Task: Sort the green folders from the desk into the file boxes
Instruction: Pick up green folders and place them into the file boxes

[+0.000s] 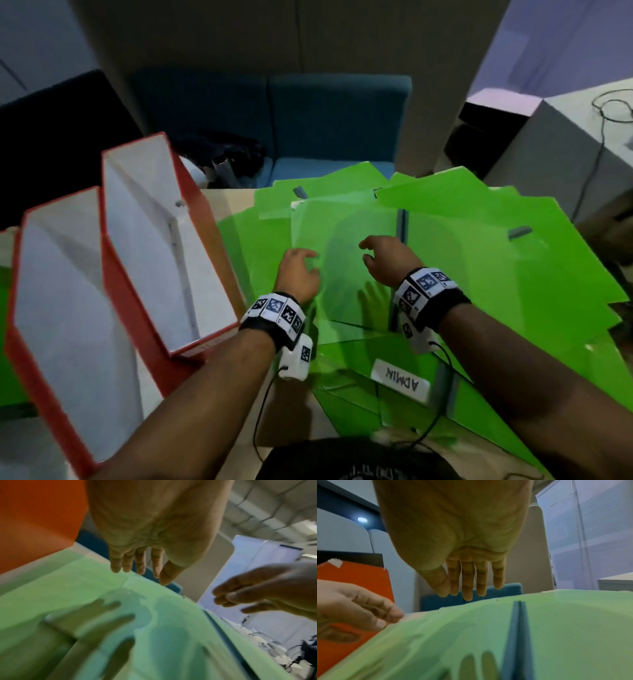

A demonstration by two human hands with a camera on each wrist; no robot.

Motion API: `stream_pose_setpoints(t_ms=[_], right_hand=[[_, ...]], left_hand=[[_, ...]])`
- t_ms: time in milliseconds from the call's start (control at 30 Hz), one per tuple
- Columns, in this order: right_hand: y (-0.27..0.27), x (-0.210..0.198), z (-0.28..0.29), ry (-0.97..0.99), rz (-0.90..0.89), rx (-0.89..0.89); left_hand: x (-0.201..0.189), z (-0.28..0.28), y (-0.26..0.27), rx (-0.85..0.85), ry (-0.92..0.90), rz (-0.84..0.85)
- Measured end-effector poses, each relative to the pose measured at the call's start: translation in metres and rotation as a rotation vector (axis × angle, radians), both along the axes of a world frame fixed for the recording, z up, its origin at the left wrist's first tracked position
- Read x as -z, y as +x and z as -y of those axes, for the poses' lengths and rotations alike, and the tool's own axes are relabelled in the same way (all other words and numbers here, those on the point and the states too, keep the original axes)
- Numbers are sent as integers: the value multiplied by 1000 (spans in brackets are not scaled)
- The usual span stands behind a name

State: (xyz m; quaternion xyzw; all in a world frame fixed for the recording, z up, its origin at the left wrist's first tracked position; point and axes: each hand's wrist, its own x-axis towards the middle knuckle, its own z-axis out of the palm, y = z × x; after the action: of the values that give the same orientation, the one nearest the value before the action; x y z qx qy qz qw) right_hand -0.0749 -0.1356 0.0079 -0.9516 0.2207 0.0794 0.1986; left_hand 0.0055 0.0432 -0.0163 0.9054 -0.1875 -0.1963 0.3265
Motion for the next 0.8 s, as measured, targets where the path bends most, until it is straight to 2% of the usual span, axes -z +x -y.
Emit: stream_pose_setpoints(t_ms=[167,367,500,600,667,733,800], right_hand=[[-52,38,19,-17,-236,-11],[-82,61,25,16,-339,-82],[-83,63,22,67,-331,-75],[-84,59,25,158,-270,-150],[-83,52,27,203,-239,-225],[-82,43,27,166,-220,-276],[-82,36,27,137,-128,-252]], left_hand=[[33,-5,-3,-216,228,-248],[35,-3,6,-250,279,-264],[27,-4,20,-222,176,-286],[10,-1,31,-120,45,-258],[-4,2,41,-144,-39,-276],[-18,0,53,-216,-122,-320],[-33,-1,60,-292,-296,-488]])
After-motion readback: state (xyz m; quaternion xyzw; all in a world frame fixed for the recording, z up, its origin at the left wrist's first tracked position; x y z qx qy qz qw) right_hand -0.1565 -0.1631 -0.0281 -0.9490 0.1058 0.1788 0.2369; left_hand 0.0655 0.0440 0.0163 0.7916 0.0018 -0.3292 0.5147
